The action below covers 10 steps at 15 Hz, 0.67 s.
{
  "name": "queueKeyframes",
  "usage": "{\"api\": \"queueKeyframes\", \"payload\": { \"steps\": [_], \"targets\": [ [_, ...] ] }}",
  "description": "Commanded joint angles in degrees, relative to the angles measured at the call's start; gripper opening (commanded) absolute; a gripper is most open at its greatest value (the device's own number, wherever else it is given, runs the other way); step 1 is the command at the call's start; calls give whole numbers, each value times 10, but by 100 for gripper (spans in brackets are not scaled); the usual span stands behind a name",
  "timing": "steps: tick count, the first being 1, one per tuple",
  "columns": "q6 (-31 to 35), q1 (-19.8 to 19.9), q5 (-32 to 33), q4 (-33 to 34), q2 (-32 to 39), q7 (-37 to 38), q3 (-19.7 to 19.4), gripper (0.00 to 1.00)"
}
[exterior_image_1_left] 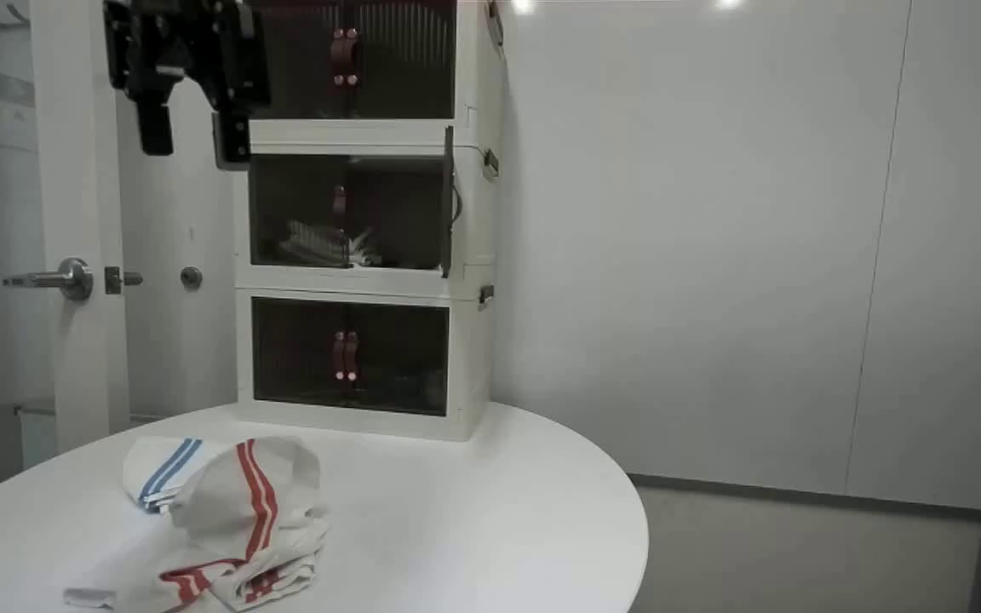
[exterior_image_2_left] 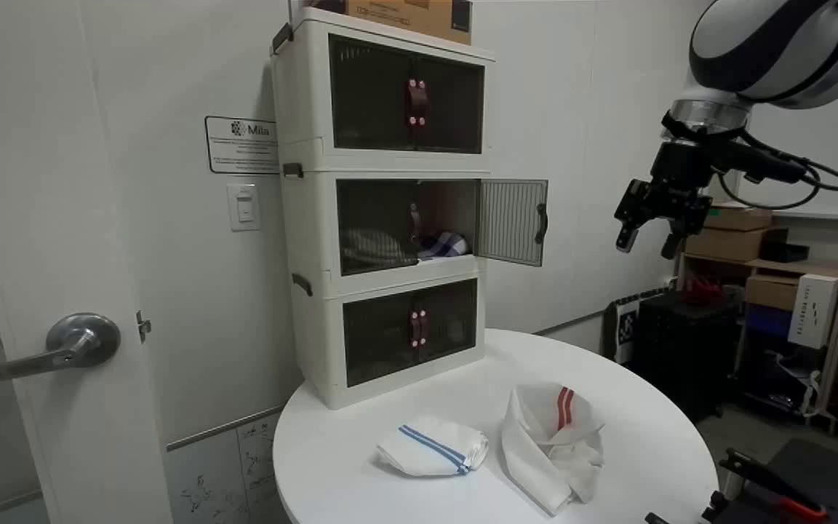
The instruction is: Open the middle left cabinet door
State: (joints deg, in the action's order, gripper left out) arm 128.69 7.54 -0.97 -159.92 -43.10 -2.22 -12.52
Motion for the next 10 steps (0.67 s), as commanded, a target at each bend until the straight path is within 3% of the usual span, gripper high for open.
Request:
{"api": "queueKeyframes", "payload": {
  "steps": [1,10],
  "targets": [
    [-4,8,-8,-5,2,-6,8,100],
    [-4,8,-8,-12,8,-6,9,100]
  ]
}}
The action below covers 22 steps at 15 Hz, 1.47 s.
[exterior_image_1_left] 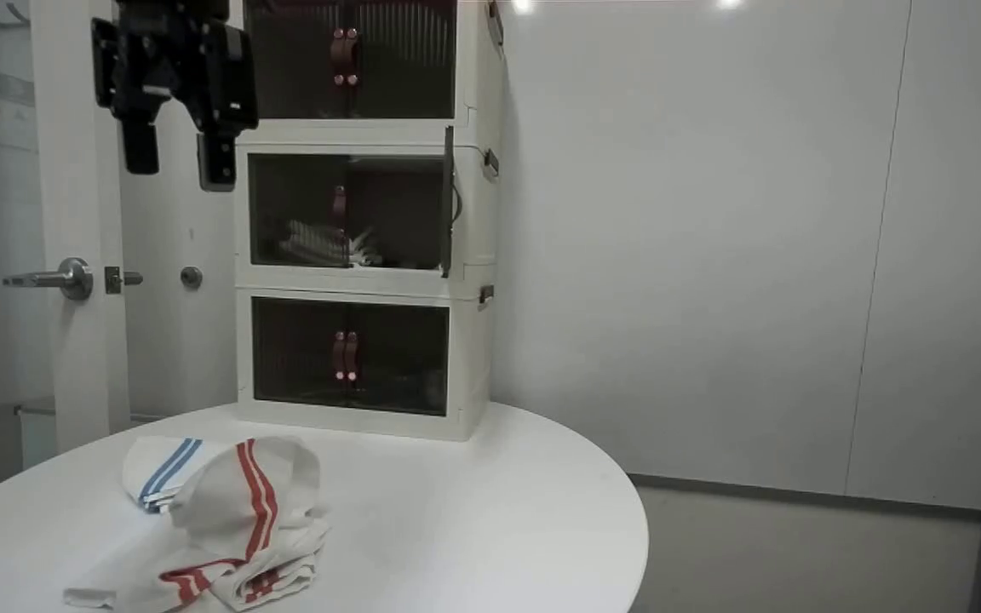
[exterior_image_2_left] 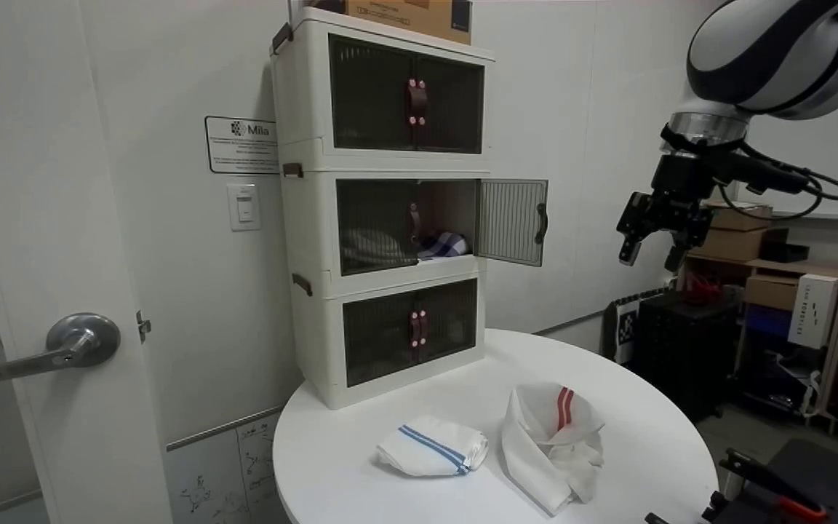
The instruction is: Open the middle left cabinet door
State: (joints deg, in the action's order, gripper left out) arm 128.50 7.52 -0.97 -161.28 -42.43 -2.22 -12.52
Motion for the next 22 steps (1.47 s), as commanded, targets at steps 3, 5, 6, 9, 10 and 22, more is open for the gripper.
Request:
{"api": "queueKeyframes", "payload": {
  "steps": [3,5,6,9,10,22],
  "targets": [
    [-2,8,-8,1,1,-6,9,100],
    [13,17,17,22,24,8,31,100],
    [23,17,27,37,38,13,44,100],
    [55,21,71,76,73,41,96,100],
    [72,23,95,93,90,59,123,100],
    [161,172,564,307,294,487,422,100]
  ]
}}
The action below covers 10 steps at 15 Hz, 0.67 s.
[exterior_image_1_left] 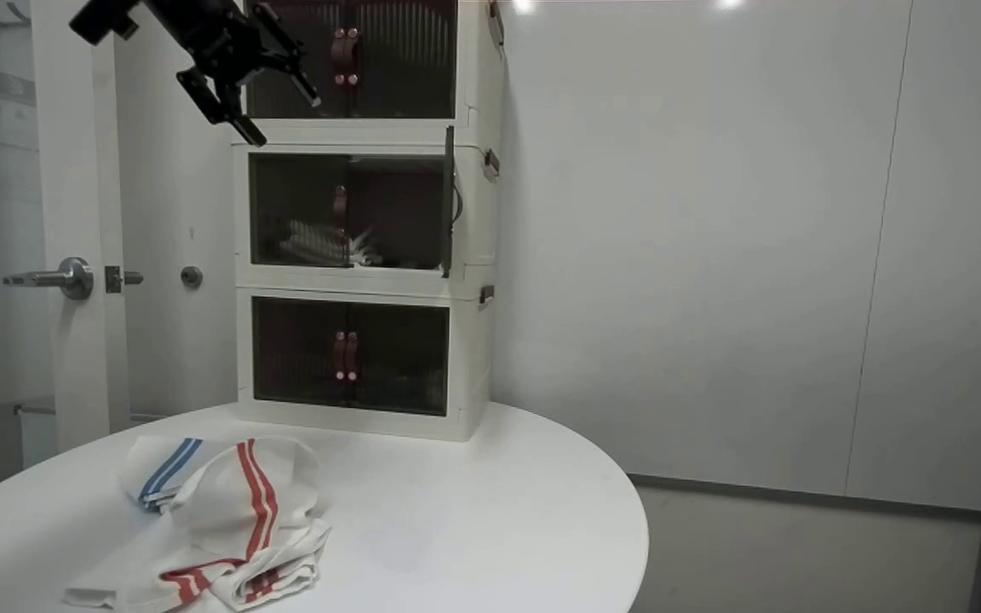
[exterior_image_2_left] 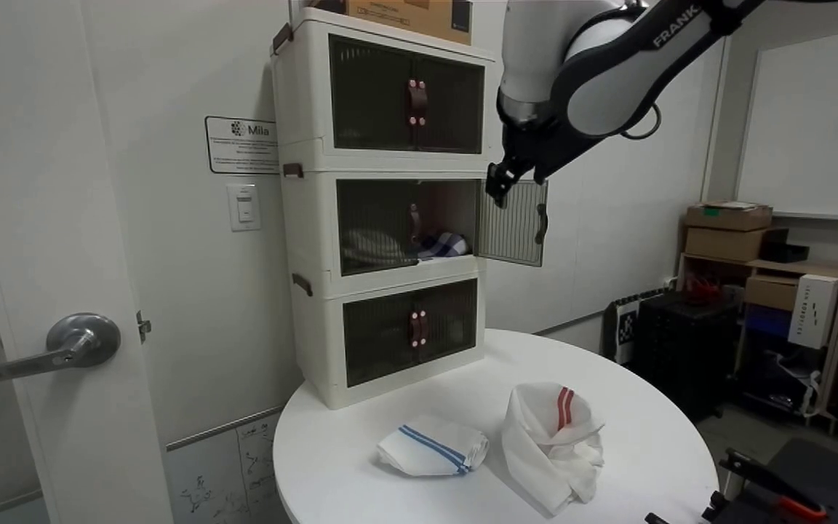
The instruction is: Open the middle left cabinet door
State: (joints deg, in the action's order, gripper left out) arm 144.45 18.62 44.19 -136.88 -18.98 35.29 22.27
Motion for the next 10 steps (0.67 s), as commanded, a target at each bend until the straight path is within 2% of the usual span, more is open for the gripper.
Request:
{"api": "queueKeyframes", "payload": {
  "steps": [1,4,7,8,9,10],
  "targets": [
    [-10,78,161,79,72,159,101,100],
    [-48,126,309,127,109,302,185,100],
    [-129,124,450,160,176,431,233,100],
    [-177,5,491,171,217,452,137,100],
    [-203,-17,507,179,239,461,124,100],
    [-215,-58,509,190,266,458,87,100]
  ]
}}
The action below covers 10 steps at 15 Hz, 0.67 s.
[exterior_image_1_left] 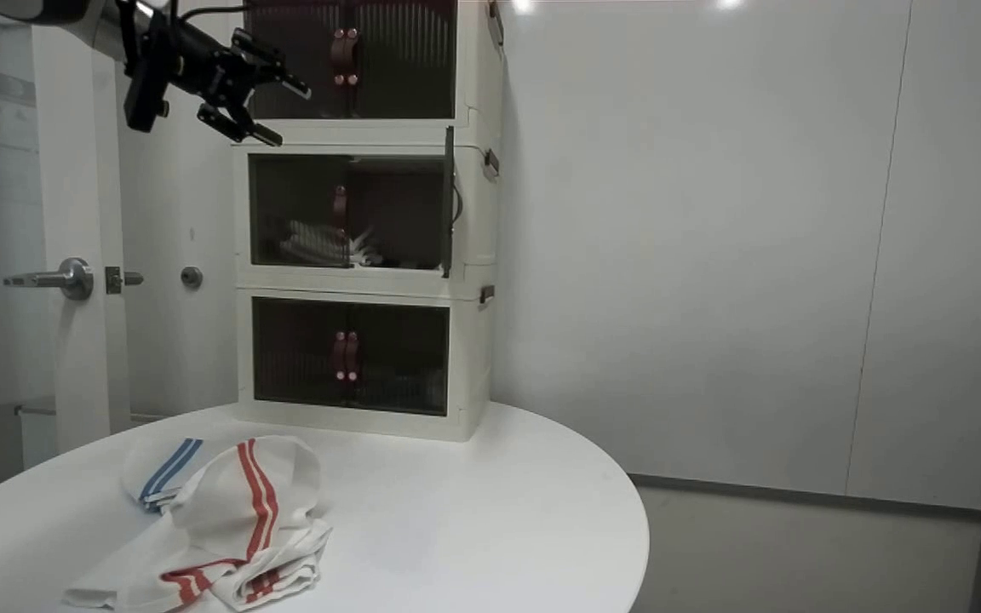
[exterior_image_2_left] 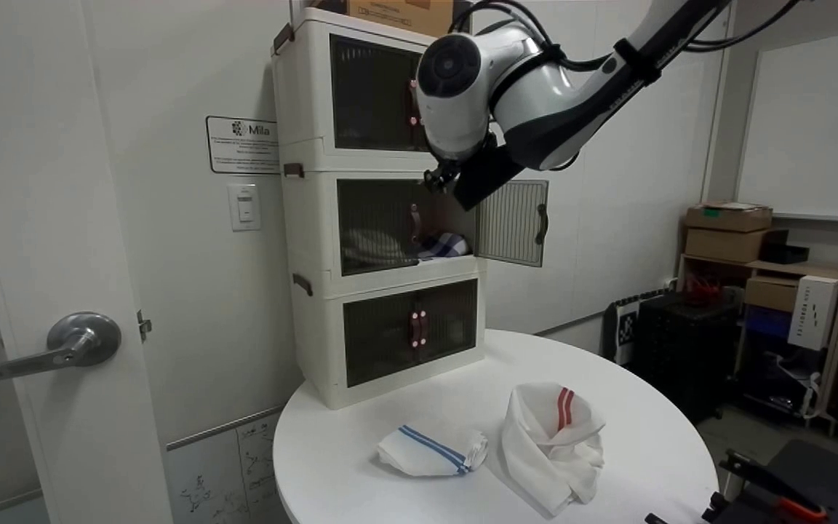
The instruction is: Open the middle left cabinet door
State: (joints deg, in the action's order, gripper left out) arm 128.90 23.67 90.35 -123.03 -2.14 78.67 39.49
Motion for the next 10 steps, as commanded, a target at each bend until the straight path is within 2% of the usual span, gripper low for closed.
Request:
{"api": "queueKeyframes", "payload": {
  "steps": [1,3,4,5,7,10],
  "targets": [
    [-67,-144,47,62,116,26,-118,100],
    [-42,-196,24,91,154,9,-179,100],
    [-37,-213,20,44,102,16,-197,100],
    [-36,-229,20,52,118,16,-214,100],
    [-37,-244,21,52,121,16,-230,100],
    [-38,-248,20,52,112,16,-231,100]
  ]
}}
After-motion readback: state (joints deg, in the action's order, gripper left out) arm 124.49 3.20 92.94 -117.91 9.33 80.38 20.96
